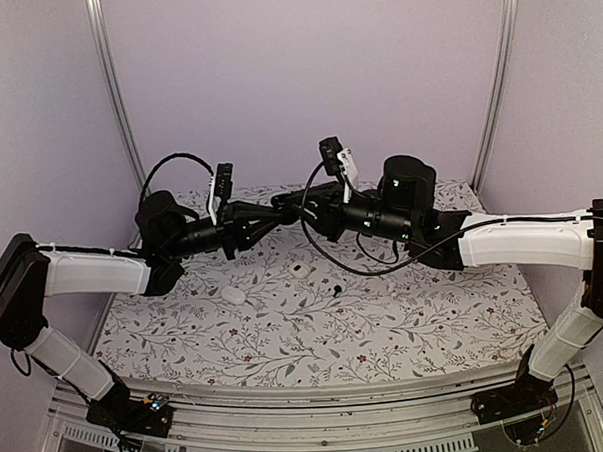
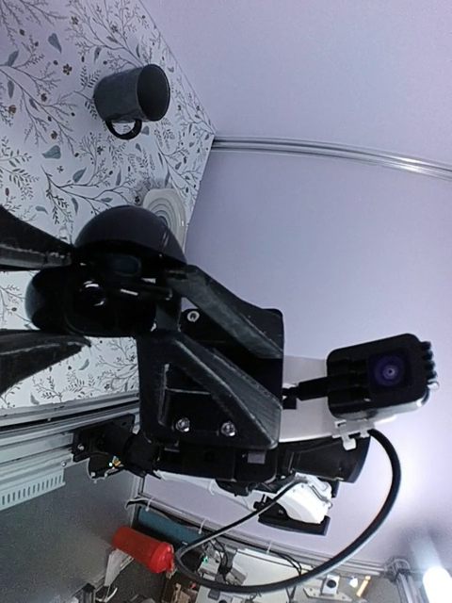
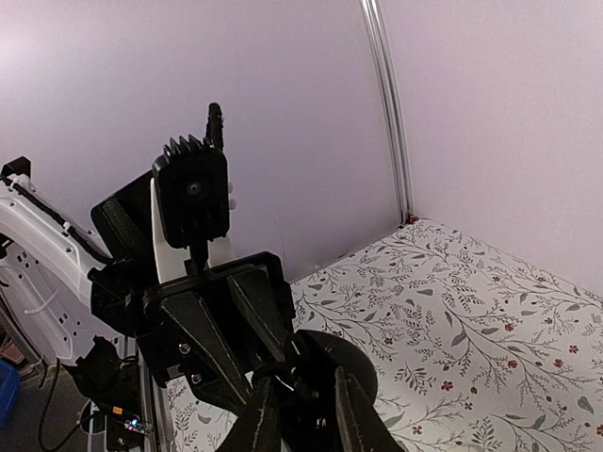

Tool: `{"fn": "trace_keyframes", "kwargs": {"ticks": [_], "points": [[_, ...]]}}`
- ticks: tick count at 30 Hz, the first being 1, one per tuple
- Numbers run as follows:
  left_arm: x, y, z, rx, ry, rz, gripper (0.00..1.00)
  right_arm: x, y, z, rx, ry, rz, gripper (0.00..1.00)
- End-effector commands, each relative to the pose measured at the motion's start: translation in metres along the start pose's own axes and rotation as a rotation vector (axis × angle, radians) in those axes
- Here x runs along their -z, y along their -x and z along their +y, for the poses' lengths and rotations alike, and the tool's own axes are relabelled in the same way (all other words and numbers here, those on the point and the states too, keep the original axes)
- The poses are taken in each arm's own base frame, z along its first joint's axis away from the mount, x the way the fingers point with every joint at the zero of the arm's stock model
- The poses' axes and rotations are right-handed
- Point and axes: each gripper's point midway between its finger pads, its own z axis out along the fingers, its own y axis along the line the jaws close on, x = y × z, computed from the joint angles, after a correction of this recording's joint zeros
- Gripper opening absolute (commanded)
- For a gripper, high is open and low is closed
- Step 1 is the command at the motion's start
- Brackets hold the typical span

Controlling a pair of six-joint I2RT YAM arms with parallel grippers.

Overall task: Insert the wireless bluetooth earbuds into the charging case
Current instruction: Insert the right earbud into the left side groove of the charging case.

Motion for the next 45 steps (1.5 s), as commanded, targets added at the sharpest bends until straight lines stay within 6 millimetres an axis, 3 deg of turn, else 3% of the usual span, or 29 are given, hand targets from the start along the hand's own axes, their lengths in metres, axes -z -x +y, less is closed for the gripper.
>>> {"fn": "trace_keyframes", "kwargs": {"ticks": [1, 10, 18, 20, 24, 28, 35, 41, 45], "points": [[0.003, 0.027, -0.011, -0.087, -0.021, -0.073, 0.0, -0.006, -0.023, -0.004, -0.009, -0.017, 0.079, 0.24], [0.002, 0.025, -0.007, -0.092, -0.006, -0.058, 0.0, -0.009, -0.025, -0.007, -0.014, -0.03, 0.088, 0.24], [0.002, 0.001, 0.015, -0.124, 0.1, 0.04, 0.0, -0.006, -0.018, -0.01, -0.045, -0.064, 0.106, 0.26], [0.003, -0.006, 0.019, -0.13, 0.115, 0.063, 0.0, -0.005, -0.004, -0.009, -0.054, -0.068, 0.095, 0.27], [0.003, -0.014, 0.024, -0.136, 0.133, 0.092, 0.0, 0.002, 0.001, -0.019, -0.097, -0.108, 0.111, 0.27], [0.003, -0.017, 0.025, -0.139, 0.137, 0.1, 0.0, 0.006, 0.0, -0.025, -0.119, -0.146, 0.148, 0.27], [0.003, -0.022, 0.027, -0.149, 0.148, 0.123, 0.0, 0.01, -0.001, -0.013, -0.144, -0.098, 0.235, 0.25], [0.004, -0.022, 0.023, -0.182, 0.143, 0.129, 0.0, 0.018, 0.005, -0.027, -0.206, -0.126, 0.26, 0.23], [0.004, -0.023, 0.023, -0.202, 0.151, 0.134, 0.0, 0.016, 0.005, -0.025, -0.227, -0.118, 0.288, 0.2]]}}
